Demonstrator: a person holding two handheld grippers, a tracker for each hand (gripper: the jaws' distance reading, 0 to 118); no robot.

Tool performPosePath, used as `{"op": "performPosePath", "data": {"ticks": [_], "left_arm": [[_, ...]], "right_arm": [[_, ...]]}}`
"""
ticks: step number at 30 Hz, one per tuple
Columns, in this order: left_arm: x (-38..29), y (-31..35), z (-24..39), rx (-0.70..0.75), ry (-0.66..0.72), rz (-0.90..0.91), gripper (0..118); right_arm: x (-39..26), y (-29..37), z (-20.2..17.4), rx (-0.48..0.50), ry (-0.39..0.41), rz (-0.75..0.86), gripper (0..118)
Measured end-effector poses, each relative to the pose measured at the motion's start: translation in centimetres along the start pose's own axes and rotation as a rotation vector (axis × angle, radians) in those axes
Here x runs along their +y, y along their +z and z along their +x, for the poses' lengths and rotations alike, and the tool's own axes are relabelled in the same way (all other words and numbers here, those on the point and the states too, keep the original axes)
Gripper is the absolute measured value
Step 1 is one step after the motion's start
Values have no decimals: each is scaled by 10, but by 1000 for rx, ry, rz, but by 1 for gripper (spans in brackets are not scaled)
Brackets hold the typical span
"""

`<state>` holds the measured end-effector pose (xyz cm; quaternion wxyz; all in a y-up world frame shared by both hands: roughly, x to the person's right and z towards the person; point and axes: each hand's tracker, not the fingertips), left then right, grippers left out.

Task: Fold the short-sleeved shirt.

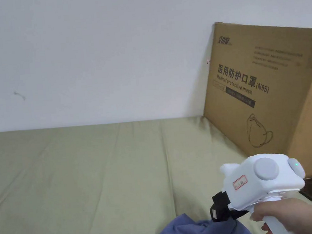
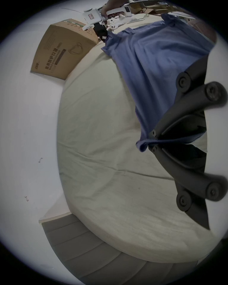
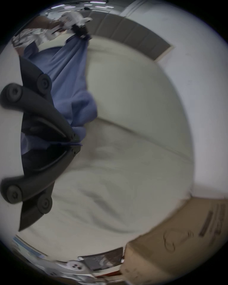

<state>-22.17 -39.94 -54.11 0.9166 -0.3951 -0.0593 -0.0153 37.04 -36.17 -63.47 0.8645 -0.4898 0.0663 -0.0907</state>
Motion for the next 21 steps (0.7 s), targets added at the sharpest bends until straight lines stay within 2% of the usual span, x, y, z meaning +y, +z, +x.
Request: {"op": "performPosePath", "data": {"ticks": [3, 9, 12, 13, 16, 19, 21], "left_arm": [[13, 36, 3, -9, 5, 56, 2], [54, 134, 20, -43, 8, 220, 2], [79, 172, 20, -47, -16, 282, 2], [86, 183, 22, -47, -26, 296, 2], [106, 213, 29, -38, -40, 348, 2], [125, 234, 33, -41, -27, 386, 2], [136, 244, 39, -26, -37, 407, 2]], "right_arm": [[-7, 63, 1, 26, -18, 79, 2], [-18, 195, -15, -37, 29, 216, 2], [-12, 251, -21, 5, -25, 283, 2], [-16, 269, -32, 1, -18, 302, 2], [-9, 309, -49, -8, 23, 382, 2], [6, 337, -52, 21, 0, 446, 2], [17, 350, -52, -14, 8, 508, 2]]}}
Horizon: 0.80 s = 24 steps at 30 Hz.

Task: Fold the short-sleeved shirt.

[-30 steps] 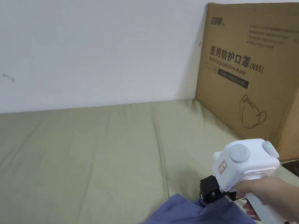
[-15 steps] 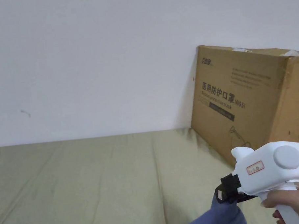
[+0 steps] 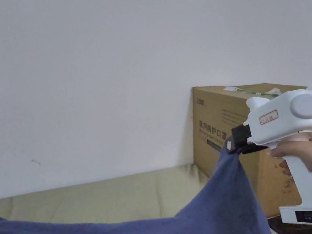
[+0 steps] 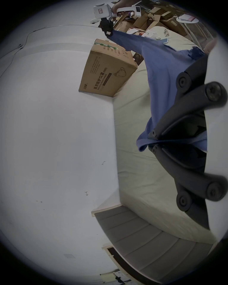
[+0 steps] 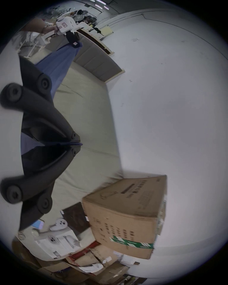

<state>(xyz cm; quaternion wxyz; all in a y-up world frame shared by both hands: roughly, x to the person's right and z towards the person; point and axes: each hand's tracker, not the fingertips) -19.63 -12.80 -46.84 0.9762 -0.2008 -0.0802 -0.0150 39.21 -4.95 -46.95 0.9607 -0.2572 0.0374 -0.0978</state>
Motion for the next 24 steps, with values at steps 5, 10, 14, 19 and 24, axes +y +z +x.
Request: {"op": "performPosePath", "data": {"ticks": [5, 10, 14, 19, 24], "left_arm": [[38, -7, -6, 20, 24, 41, 2], [92, -33, -10, 36, 30, 81, 2], [136, -65, -18, 59, 107, 140, 2], [185, -108, -15, 101, 102, 251, 2], [221, -143, -9, 179, 62, 392, 2]], "right_arm": [[53, 11, -4, -60, -16, 104, 2], [124, 6, -23, -147, 70, 202, 2], [190, -7, -40, -221, 99, 283, 2], [267, -5, -69, -309, 142, 511, 2], [304, 7, -95, -370, 208, 673, 2]]}}
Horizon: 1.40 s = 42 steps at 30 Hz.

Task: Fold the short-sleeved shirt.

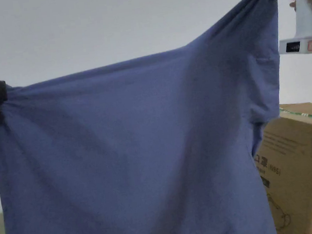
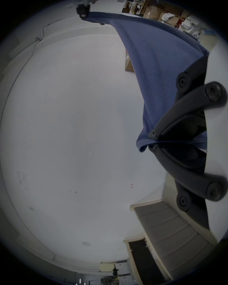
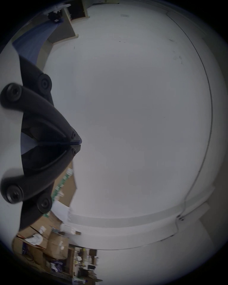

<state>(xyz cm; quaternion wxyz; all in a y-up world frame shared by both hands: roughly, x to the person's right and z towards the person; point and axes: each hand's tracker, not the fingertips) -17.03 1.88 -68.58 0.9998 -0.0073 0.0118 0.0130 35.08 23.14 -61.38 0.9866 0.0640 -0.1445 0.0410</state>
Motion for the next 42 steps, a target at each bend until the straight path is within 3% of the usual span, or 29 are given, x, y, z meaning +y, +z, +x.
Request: {"op": "performPosePath", "data": {"ticks": [4, 8, 12, 14, 18, 21, 28, 32, 42], "left_arm": [[4, -30, 14, 32, -35, 49, 2], [-27, -43, 31, 52, -86, 17, 2], [-128, -51, 37, -10, -140, -203, 2], [-200, -31, 35, -45, -127, -314, 2], [-326, 39, 14, -104, -53, -489, 2], [-386, 124, -1, -193, -145, -598, 2], [-436, 264, -50, -328, -260, -738, 2], [-436, 316, -60, -375, -366, -747, 2], [-435, 371, -85, -388, -438, -771, 2]], "right_arm": [[-20, -9, -10, -10, 30, 13, 2], [-97, -31, -20, 3, 88, -96, 2], [-236, -34, -25, 78, 10, -337, 2], [-321, -16, -26, 136, -34, -477, 2], [-463, 64, -21, 205, -18, -762, 2], [-530, 140, 6, 247, -51, -946, 2], [-566, 322, 73, 278, -30, -1126, 2], [-581, 402, 102, 253, -112, -1230, 2], [-586, 476, 113, 250, -84, -1375, 2]]}}
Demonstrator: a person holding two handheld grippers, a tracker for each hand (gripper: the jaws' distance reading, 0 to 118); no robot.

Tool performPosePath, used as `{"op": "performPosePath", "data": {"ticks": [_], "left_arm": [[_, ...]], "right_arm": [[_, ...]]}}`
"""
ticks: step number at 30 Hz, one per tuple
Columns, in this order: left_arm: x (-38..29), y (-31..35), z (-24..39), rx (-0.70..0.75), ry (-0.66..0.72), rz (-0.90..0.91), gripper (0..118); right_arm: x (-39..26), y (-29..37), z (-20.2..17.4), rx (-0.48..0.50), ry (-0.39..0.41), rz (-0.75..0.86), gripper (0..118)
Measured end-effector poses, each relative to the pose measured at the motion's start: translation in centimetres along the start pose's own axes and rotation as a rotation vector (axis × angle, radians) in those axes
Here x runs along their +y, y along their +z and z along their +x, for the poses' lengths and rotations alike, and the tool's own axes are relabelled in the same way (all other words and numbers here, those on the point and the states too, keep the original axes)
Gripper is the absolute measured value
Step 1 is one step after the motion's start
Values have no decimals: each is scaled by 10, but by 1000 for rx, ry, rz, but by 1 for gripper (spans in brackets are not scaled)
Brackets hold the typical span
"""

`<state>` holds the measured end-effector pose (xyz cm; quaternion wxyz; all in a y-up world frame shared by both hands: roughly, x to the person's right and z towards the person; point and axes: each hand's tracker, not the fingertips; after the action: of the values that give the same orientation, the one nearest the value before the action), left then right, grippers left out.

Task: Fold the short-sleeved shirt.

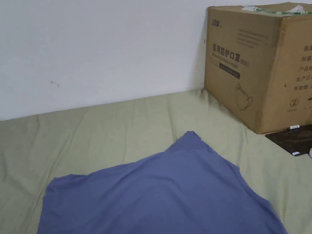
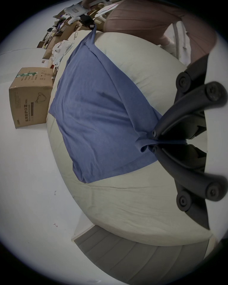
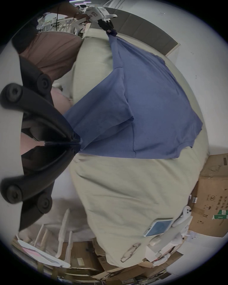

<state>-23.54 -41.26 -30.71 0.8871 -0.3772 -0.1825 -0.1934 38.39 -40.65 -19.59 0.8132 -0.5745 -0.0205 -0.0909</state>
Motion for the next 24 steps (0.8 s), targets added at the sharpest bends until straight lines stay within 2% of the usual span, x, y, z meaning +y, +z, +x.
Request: {"op": "performPosePath", "data": {"ticks": [3, 4, 5, 6, 7, 8, 9, 14, 17, 19, 20, 21, 22, 23, 24], "left_arm": [[-6, -1, -1, 2, -10, -9, 5], [-8, -1, -2, -1, -8, -8, 14], [-10, -2, -5, -6, 7, -11, 30], [-14, 0, -7, -6, 27, -18, 62], [-18, 4, -11, -38, 79, -17, 90], [-22, 8, -14, -64, 121, -17, 114], [-26, 13, -16, -74, 153, -27, 116], [-25, 59, -25, -53, 364, 118, 114], [-12, 89, -21, -37, 527, 279, 114], [-3, 108, -12, 5, 582, 362, 114], [2, 118, -6, 12, 600, 410, 109], [7, 128, 1, 64, 601, 465, 89], [11, 137, 9, 124, 591, 498, 62], [16, 144, 17, 188, 573, 514, 32], [20, 147, 23, 233, 557, 504, 3]], "right_arm": [[-4, 3, -10, -22, 56, -9, 2], [-4, 3, -12, -17, 72, 13, 3], [-5, 5, -13, -17, 79, 51, 9], [-5, 8, -13, -42, 66, 86, 34], [-6, 12, -13, -72, 47, 125, 67], [-7, 17, -11, -94, 9, 183, 96], [-8, 23, -9, -72, -8, 215, 113], [-5, 60, -17, -7, -46, 365, 114], [4, 84, -38, 15, -37, 505, 114], [7, 101, -54, 71, -45, 641, 114], [6, 109, -62, 121, -58, 740, 112], [6, 117, -69, 167, -67, 814, 106], [7, 125, -79, 194, -84, 874, 92], [9, 131, -89, 207, -99, 921, 60], [12, 135, -97, 186, -114, 942, 2]]}}
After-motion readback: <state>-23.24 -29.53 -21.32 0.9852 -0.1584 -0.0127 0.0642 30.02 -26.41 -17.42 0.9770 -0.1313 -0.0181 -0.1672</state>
